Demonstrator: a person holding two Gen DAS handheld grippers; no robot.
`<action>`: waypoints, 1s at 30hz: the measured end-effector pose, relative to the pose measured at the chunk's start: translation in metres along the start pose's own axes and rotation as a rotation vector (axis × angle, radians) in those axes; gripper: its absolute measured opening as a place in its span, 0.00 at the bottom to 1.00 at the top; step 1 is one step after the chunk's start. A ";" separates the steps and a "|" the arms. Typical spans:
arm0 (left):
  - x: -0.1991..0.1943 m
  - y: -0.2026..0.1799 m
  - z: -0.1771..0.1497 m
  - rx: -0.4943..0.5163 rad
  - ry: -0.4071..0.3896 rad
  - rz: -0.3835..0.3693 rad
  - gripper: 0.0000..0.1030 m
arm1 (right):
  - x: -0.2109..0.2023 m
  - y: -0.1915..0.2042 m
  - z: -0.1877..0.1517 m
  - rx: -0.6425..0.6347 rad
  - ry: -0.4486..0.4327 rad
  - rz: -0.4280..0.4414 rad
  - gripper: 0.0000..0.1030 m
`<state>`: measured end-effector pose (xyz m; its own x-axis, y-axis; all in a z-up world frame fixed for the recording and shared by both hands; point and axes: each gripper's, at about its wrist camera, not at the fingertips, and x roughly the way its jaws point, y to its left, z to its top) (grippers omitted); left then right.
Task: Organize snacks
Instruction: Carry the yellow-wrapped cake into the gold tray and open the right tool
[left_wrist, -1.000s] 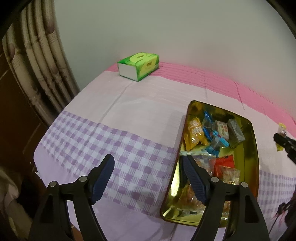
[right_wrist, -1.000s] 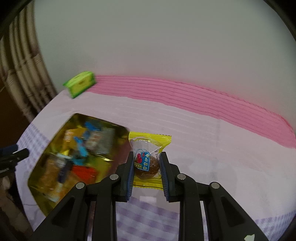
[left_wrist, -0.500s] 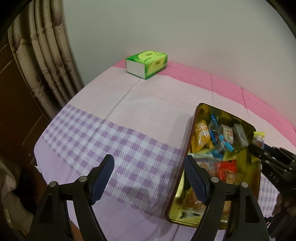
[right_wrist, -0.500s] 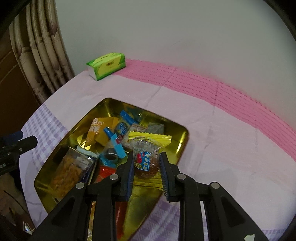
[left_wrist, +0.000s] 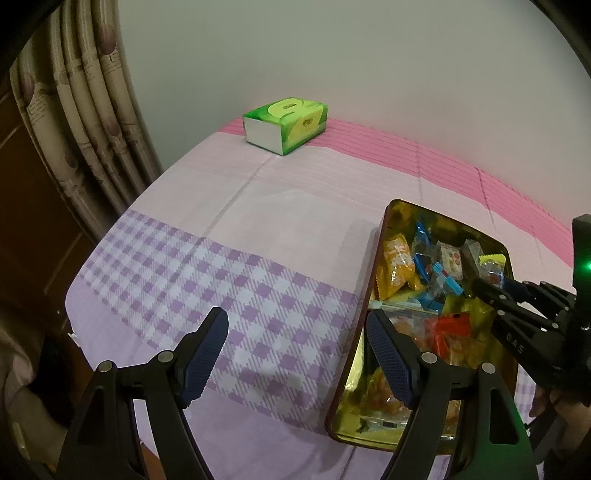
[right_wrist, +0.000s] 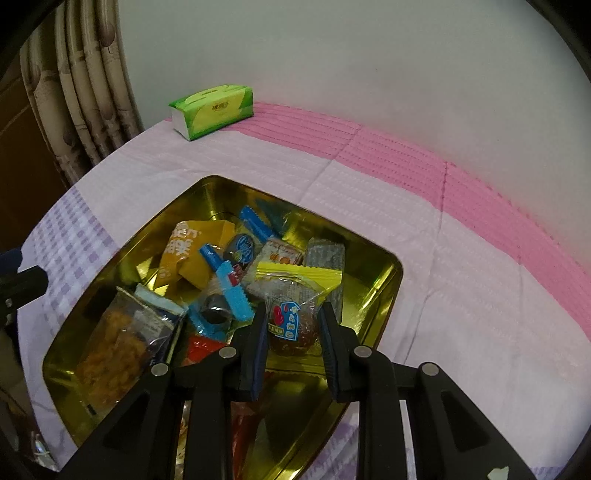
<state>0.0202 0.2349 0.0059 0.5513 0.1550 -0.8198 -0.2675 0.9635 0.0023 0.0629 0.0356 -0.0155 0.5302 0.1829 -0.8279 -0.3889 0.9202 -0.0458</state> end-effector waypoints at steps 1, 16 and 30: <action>0.000 -0.001 0.000 0.003 -0.001 -0.001 0.75 | 0.001 0.000 0.000 -0.002 0.000 -0.004 0.23; -0.003 -0.010 -0.004 0.046 -0.010 -0.010 0.76 | 0.001 -0.002 0.000 0.031 -0.006 -0.011 0.25; -0.008 -0.017 -0.007 0.074 -0.026 -0.004 0.81 | -0.016 -0.003 -0.002 0.091 -0.011 0.015 0.40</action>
<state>0.0154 0.2155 0.0083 0.5729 0.1561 -0.8046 -0.2071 0.9774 0.0422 0.0542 0.0288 -0.0037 0.5337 0.2000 -0.8217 -0.3265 0.9450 0.0179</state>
